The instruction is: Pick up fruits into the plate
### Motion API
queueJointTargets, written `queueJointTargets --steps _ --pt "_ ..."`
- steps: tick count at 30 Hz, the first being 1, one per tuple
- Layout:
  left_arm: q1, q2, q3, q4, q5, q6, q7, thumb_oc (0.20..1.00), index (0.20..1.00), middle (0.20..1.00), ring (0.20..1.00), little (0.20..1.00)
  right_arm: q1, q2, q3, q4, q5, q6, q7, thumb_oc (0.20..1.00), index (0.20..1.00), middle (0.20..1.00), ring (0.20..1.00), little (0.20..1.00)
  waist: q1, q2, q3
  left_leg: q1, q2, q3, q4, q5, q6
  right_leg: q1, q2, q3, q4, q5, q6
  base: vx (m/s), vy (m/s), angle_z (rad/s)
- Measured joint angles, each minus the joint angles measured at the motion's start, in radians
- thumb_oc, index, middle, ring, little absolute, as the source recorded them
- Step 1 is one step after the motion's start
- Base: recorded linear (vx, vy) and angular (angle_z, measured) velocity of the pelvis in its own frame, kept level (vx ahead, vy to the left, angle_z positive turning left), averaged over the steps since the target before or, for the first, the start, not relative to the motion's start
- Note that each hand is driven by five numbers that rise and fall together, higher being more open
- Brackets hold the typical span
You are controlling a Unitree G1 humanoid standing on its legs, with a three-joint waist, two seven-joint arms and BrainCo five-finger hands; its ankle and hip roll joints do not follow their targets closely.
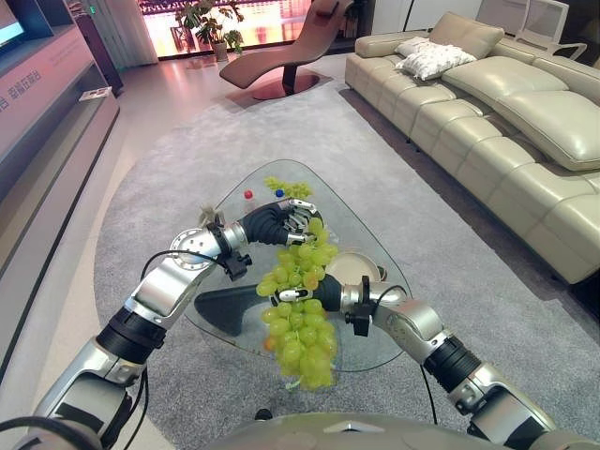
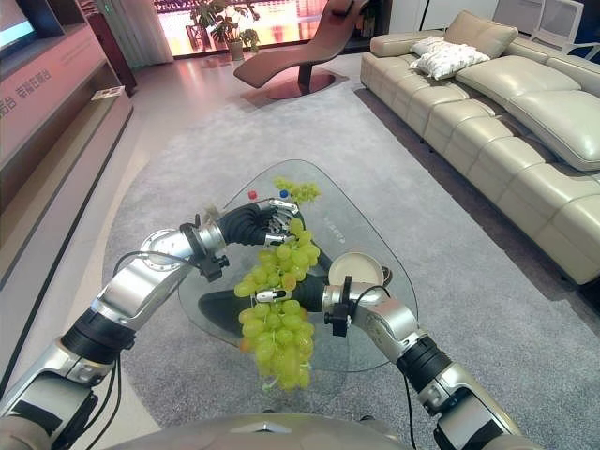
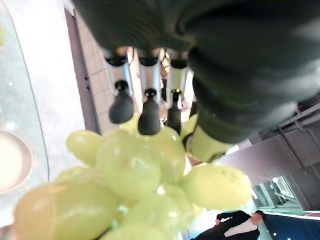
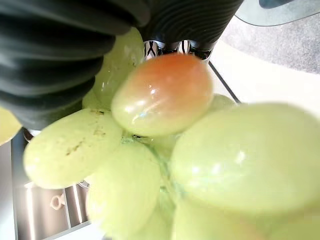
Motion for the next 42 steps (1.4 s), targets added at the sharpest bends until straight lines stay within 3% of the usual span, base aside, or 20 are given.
queueJointTargets --steps 9,16,22,33,36,42 --pt "0.099 -0.043 0.109 0.025 -0.018 0.0 0.079 1.0 1.0 1.0 1.0 1.0 0.11 -0.035 -0.054 0.003 -0.002 -0.001 -0.019 0.2 0.2 0.2 0.2 0.2 -0.001 0.0 0.0 0.001 0.0 0.0 0.0 -0.001 0.001 0.0 0.0 0.001 0.0 -0.001 0.001 0.0 0.0 0.0" --pt "0.375 -0.088 0.264 0.213 -0.002 -0.018 0.147 1.0 1.0 1.0 1.0 1.0 0.259 -0.117 -0.288 0.032 -0.014 -0.032 -0.043 0.2 0.2 0.2 0.2 0.2 0.01 -0.001 0.0 -0.002 0.001 -0.005 0.0 -0.001 0.001 0.0 0.0 -0.004 0.0 -0.004 0.002 0.03 0.015 0.02" --pt "0.496 -0.113 0.321 0.416 0.017 -0.016 0.196 1.0 1.0 1.0 1.0 1.0 0.307 -0.162 -0.419 0.126 -0.078 -0.07 -0.103 0.2 0.2 0.2 0.2 0.2 0.027 -0.01 0.006 -0.019 0.0 -0.029 -0.001 -0.001 0.002 0.002 0.001 -0.035 0.0 -0.01 0.001 0.03 -0.009 0.15" --pt "0.505 -0.254 0.309 1.239 0.119 -0.018 0.337 1.0 1.0 1.0 1.0 1.0 0.202 -0.22 -0.455 0.379 -0.239 -0.131 -0.371 0.2 0.2 0.2 0.2 0.2 0.051 -0.056 0.043 -0.046 -0.015 -0.074 0.0 0.008 0.014 0.007 -0.001 -0.076 -0.001 -0.019 0.005 0.03 -0.03 0.13" --pt "0.489 -0.262 0.301 1.371 0.122 -0.021 0.357 1.0 1.0 1.0 1.0 1.0 0.12 -0.247 -0.451 0.478 -0.273 -0.132 -0.457 0.2 0.2 0.2 0.2 0.2 0.071 -0.055 0.052 -0.068 -0.017 -0.092 0.0 0.01 0.017 0.0 -0.002 -0.097 -0.001 -0.02 0.005 -0.02 -0.045 0.2" --pt "0.448 -0.269 0.224 1.413 0.219 0.001 0.364 1.0 1.0 1.0 1.0 1.0 -0.045 -0.288 -0.447 0.615 -0.302 -0.123 -0.596 0.2 0.2 0.2 0.2 0.2 0.11 -0.038 0.11 -0.119 -0.023 -0.134 0.0 0.015 0.024 -0.024 0.001 -0.153 0.0 -0.023 0.003 -0.05 -0.038 0.3"
